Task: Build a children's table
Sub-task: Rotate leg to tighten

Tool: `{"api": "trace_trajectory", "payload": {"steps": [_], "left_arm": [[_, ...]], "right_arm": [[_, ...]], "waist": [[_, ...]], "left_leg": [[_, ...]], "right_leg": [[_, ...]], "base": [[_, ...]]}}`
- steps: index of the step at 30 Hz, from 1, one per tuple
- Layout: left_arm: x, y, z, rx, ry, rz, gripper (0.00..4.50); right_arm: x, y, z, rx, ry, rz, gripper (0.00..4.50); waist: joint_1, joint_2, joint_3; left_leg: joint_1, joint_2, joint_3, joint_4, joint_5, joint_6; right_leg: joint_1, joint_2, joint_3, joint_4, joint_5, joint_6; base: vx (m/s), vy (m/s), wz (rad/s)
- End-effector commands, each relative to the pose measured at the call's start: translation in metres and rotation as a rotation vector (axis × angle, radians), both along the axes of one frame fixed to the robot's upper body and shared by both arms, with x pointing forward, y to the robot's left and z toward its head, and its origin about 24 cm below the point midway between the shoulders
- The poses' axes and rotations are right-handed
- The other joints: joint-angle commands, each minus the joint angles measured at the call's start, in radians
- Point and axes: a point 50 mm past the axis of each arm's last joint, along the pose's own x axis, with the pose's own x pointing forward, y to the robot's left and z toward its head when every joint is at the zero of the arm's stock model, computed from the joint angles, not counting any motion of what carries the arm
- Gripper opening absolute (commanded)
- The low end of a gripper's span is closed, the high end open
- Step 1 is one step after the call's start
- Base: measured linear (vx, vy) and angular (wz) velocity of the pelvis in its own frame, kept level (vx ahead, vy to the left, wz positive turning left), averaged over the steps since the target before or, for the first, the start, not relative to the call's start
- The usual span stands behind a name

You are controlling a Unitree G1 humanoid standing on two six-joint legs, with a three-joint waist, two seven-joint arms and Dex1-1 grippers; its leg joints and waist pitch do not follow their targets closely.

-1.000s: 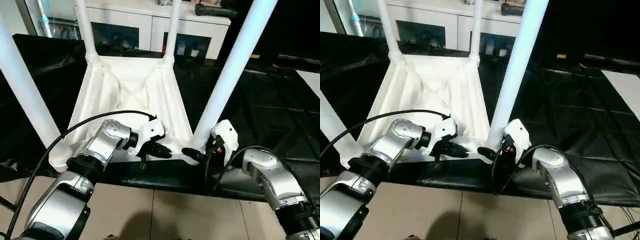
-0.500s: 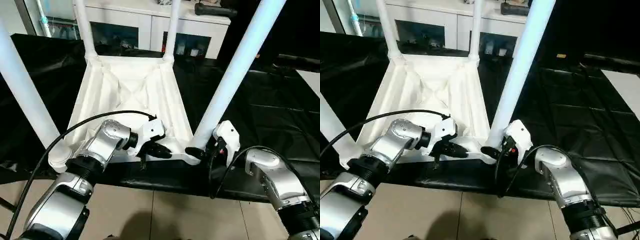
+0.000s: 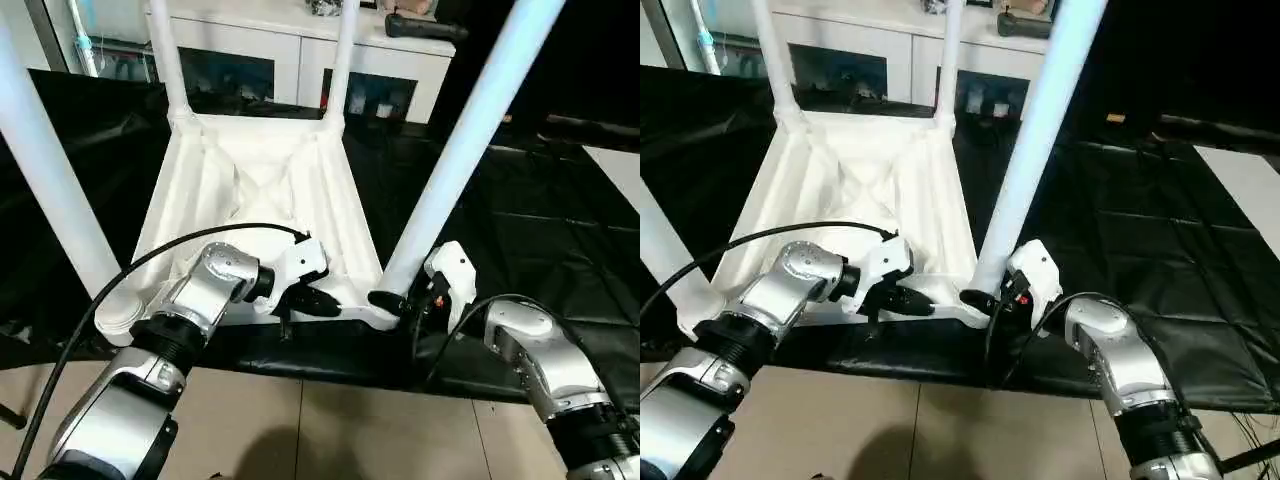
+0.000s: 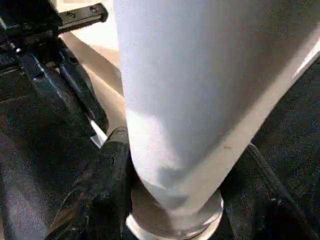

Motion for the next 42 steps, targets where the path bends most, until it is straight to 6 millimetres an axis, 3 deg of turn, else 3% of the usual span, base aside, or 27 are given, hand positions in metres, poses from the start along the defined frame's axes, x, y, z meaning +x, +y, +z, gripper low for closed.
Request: {"api": "trace_trajectory", "payload": {"steps": [1,3,6,7,9,12,13,15,18,19,21,22,25,26,29,31,33,34,35,36,37,39,42], "left_arm": [[0.012,-0.009,0.001,-0.004,-0.042,0.154,0.00],[0.018,-0.016,0.003,-0.011,-0.060,0.233,0.00],[0.029,-0.031,0.006,-0.018,-0.079,0.390,0.00],[0.034,-0.039,0.009,-0.025,-0.087,0.449,0.00],[0.036,-0.042,0.011,-0.027,-0.095,0.481,0.00],[0.046,-0.052,0.019,-0.046,-0.150,0.650,0.00],[0.048,-0.055,0.022,-0.055,-0.171,0.686,0.00],[0.050,-0.062,0.026,-0.093,-0.187,0.706,0.00],[0.049,-0.067,0.028,-0.119,-0.180,0.705,0.00],[0.048,-0.067,0.027,-0.109,-0.190,0.691,0.00],[0.046,-0.069,0.024,-0.094,-0.198,0.637,0.00],[0.043,-0.068,0.020,-0.085,-0.183,0.581,0.00],[0.041,-0.064,0.016,-0.062,-0.184,0.521,0.00],[0.040,-0.063,0.015,-0.058,-0.179,0.515,0.00],[0.039,-0.057,0.011,-0.046,-0.178,0.487,0.00],[0.038,-0.052,0.008,-0.033,-0.174,0.468,0.00],[0.036,-0.048,0.005,-0.027,-0.159,0.439,0.00],[0.033,-0.044,0.001,-0.026,-0.135,0.382,0.00],[0.032,-0.044,0.000,-0.026,-0.132,0.371,0.00],[0.027,-0.043,-0.002,-0.024,-0.110,0.276,0.00],[0.024,-0.042,-0.003,-0.021,-0.098,0.223,0.00],[0.018,-0.040,-0.004,-0.020,-0.081,0.108,0.00],[0.008,-0.031,-0.006,-0.011,-0.028,-0.041,0.00]], "right_arm": [[0.008,0.003,-0.012,-0.022,0.036,-0.156,2.05],[0.016,0.007,-0.014,0.000,0.045,-0.281,2.04],[0.029,0.014,-0.019,0.004,0.070,-0.514,2.02],[0.034,0.019,-0.019,-0.029,0.063,-0.570,2.02],[0.037,0.022,-0.019,-0.043,0.055,-0.591,2.02],[0.049,0.033,-0.015,-0.072,0.042,-0.715,2.01],[0.053,0.038,-0.014,-0.074,0.043,-0.752,2.01],[0.058,0.045,-0.010,-0.087,0.012,-0.804,2.01],[0.060,0.050,-0.007,-0.089,-0.018,-0.815,2.01],[0.060,0.051,-0.007,-0.077,-0.011,-0.802,2.01],[0.060,0.056,-0.005,-0.017,-0.007,-0.745,2.01],[0.058,0.055,0.001,0.065,-0.039,-0.687,2.56],[0.054,0.042,0.006,0.065,-0.106,-0.656,2.75],[0.052,0.039,0.007,0.062,-0.120,-0.651,2.89],[0.044,0.024,0.012,0.081,-0.142,-0.611,3.17],[0.034,0.009,0.017,0.068,-0.164,-0.537,3.33],[0.021,-0.003,0.019,0.036,-0.167,-0.427,3.44],[0.003,-0.016,0.020,-0.008,-0.152,-0.299,3.44],[0.001,-0.018,0.019,-0.013,-0.149,-0.284,3.44],[-0.012,-0.027,0.020,-0.037,-0.130,-0.198,3.44],[-0.018,-0.032,0.021,-0.046,-0.119,-0.157,3.44],[-0.027,-0.037,0.022,-0.044,-0.099,-0.091,3.44],[-0.036,-0.043,0.020,-0.074,-0.055,-0.014,3.44]], "waist": [[-0.013,0.002,-0.048],[-0.018,-0.001,-0.049],[-0.037,0.003,-0.048],[-0.040,0.009,-0.049],[-0.048,0.009,-0.055],[-0.051,0.012,-0.058],[-0.050,0.010,-0.060],[-0.045,0.016,-0.067],[-0.041,0.010,-0.073],[-0.037,0.011,-0.077],[-0.033,0.008,-0.076],[-0.026,0.008,-0.078],[-0.015,0.010,-0.077],[-0.020,0.008,-0.076],[-0.024,0.017,-0.071],[-0.019,0.022,-0.068],[-0.012,0.019,-0.065],[-0.011,0.025,-0.063],[-0.005,0.025,-0.061],[-0.008,0.022,-0.057],[-0.002,0.019,-0.058],[0.000,0.015,-0.055],[0.001,0.012,-0.049]], "left_leg": [[0.010,0.013,-0.005,-0.082,-0.398,-0.005],[0.006,0.011,-0.008,-0.083,-0.402,-0.009],[0.012,0.007,-0.015,-0.076,-0.446,-0.019],[0.010,0.006,-0.016,-0.077,-0.444,-0.019],[0.001,0.009,-0.021,-0.084,-0.426,-0.018],[0.004,0.005,-0.010,-0.079,-0.390,-0.002],[0.002,0.006,-0.010,-0.080,-0.370,0.001],[-0.002,0.008,-0.002,-0.077,-0.281,0.013],[-0.009,0.005,0.007,-0.069,-0.209,0.037],[-0.012,0.003,0.009,-0.064,-0.166,0.056],[-0.013,0.003,0.012,-0.059,-0.129,0.093],[-0.013,0.004,0.014,-0.056,-0.091,0.131],[-0.010,0.007,0.015,-0.054,-0.052,0.168],[-0.016,0.007,0.011,-0.057,-0.047,0.172],[0.001,0.012,0.015,-0.059,-0.122,0.163],[0.002,0.015,0.013,-0.063,-0.141,0.154],[0.003,0.016,0.014,-0.065,-0.178,0.139],[0.003,0.015,0.013,-0.067,-0.199,0.130],[0.004,0.020,0.011,-0.068,-0.212,0.128],[0.000,0.017,0.013,-0.069,-0.230,0.129],[-0.001,0.015,0.011,-0.071,-0.262,0.118],[-0.002,0.015,0.009,-0.073,-0.295,0.107],[0.005,0.015,0.008,-0.076,-0.335,0.089]], "right_leg": [[0.024,-0.042,0.014,-0.090,-0.587,-0.112],[0.027,-0.041,0.010,-0.094,-0.619,-0.092],[0.018,-0.044,-0.005,-0.110,-0.690,-0.065],[0.023,-0.043,-0.008,-0.112,-0.688,-0.060],[0.039,-0.045,-0.017,-0.111,-0.624,-0.065],[0.028,-0.042,-0.005,-0.100,-0.495,-0.118],[0.032,-0.043,-0.003,-0.098,-0.467,-0.129],[0.037,-0.040,0.005,-0.079,-0.318,-0.166],[0.043,-0.038,0.008,-0.062,-0.211,-0.199],[0.049,-0.040,0.009,-0.052,-0.160,-0.206],[0.047,-0.037,0.011,-0.043,-0.093,-0.225],[0.054,-0.039,0.012,-0.037,-0.030,-0.248],[0.056,-0.037,0.013,-0.028,0.034,-0.270],[0.063,-0.038,0.011,-0.028,0.025,-0.264],[0.052,-0.035,0.012,-0.045,-0.060,-0.278],[0.054,-0.033,0.012,-0.045,-0.077,-0.272],[0.054,-0.034,0.013,-0.050,-0.115,-0.257],[0.056,-0.032,0.013,-0.056,-0.133,-0.246],[0.056,-0.035,0.016,-0.057,-0.136,-0.239],[0.054,-0.035,0.015,-0.060,-0.163,-0.236],[0.059,-0.040,0.014,-0.067,-0.238,-0.215],[0.055,-0.042,0.013,-0.079,-0.342,-0.185],[0.040,-0.042,0.012,-0.092,-0.467,-0.153]], "base": [[0.000,0.000,0.00],[0.000,0.000,0.00],[0.000,0.000,0.00],[0.000,0.000,0.00],[0.000,0.000,0.00],[0.000,0.000,0.00],[0.000,0.000,0.00],[0.000,0.000,0.00],[0.039,-0.009,0.00],[0.064,-0.015,-0.01],[0.064,-0.011,-0.01],[0.061,-0.009,-0.02],[0.017,-0.003,-0.01],[0.000,0.000,0.00],[0.000,0.000,0.00],[0.000,0.000,0.00],[0.000,0.000,0.00],[0.000,0.000,0.00],[0.000,0.000,0.00],[0.000,0.000,0.00],[0.000,0.000,0.00],[0.000,0.000,0.00],[0.000,0.000,0.00]]}}
